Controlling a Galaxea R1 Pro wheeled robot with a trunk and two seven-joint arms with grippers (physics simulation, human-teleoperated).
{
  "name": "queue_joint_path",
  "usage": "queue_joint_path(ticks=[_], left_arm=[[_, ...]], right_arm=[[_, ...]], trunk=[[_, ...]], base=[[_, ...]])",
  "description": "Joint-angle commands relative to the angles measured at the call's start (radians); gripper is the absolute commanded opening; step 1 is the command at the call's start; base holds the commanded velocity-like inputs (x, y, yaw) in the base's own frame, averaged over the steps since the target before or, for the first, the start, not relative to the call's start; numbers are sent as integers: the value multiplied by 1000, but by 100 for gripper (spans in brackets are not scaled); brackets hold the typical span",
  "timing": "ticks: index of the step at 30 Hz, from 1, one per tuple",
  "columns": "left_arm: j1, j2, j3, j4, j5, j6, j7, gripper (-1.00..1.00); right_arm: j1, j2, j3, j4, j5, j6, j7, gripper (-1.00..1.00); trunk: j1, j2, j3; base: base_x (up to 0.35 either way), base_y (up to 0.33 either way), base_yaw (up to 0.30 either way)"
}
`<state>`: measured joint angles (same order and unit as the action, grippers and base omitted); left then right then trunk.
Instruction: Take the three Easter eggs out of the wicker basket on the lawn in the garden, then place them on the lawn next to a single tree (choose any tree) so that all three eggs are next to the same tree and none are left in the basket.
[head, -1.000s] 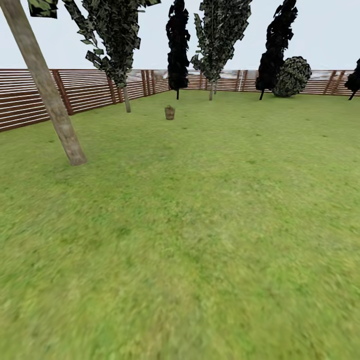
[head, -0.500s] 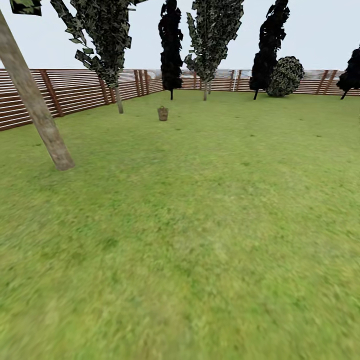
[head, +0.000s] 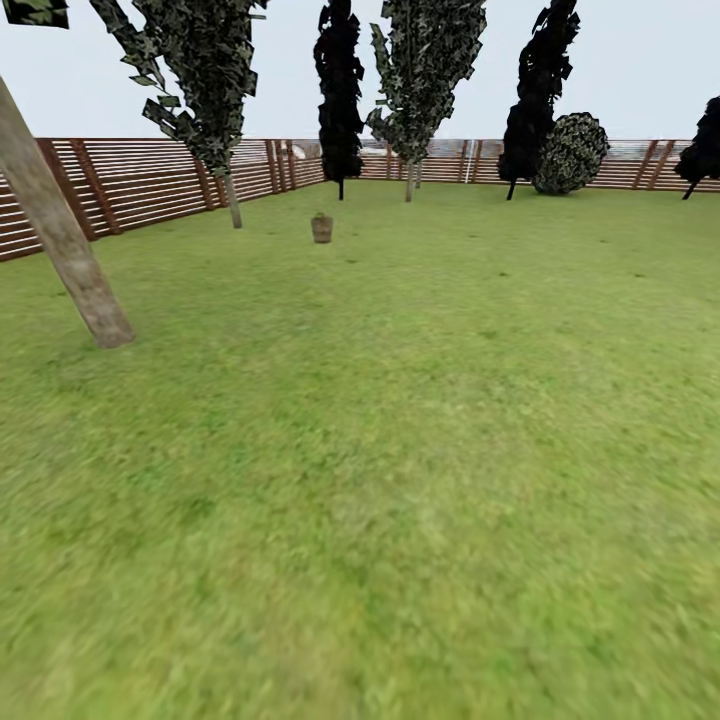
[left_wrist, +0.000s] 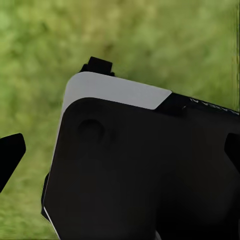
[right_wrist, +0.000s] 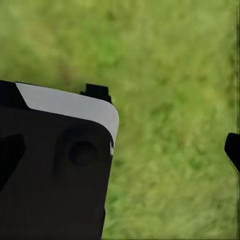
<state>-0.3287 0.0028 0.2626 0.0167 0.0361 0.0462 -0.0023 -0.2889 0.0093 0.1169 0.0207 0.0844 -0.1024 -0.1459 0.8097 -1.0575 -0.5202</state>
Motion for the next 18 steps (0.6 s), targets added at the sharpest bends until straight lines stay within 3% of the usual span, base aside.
queue_joint_path(ticks=[1,18], left_arm=[[-1,1,3,2,4,2,0,100],[-1,0,3,2,4,3,-1,100]], right_arm=[[-1,0,4,2,9,-2,-6,100],[-1,8,4,-1,6,-5,-7,100]], trunk=[[1,0,-1],[1,0,-1]], base=[[318,-164,0],[318,-149,0]])
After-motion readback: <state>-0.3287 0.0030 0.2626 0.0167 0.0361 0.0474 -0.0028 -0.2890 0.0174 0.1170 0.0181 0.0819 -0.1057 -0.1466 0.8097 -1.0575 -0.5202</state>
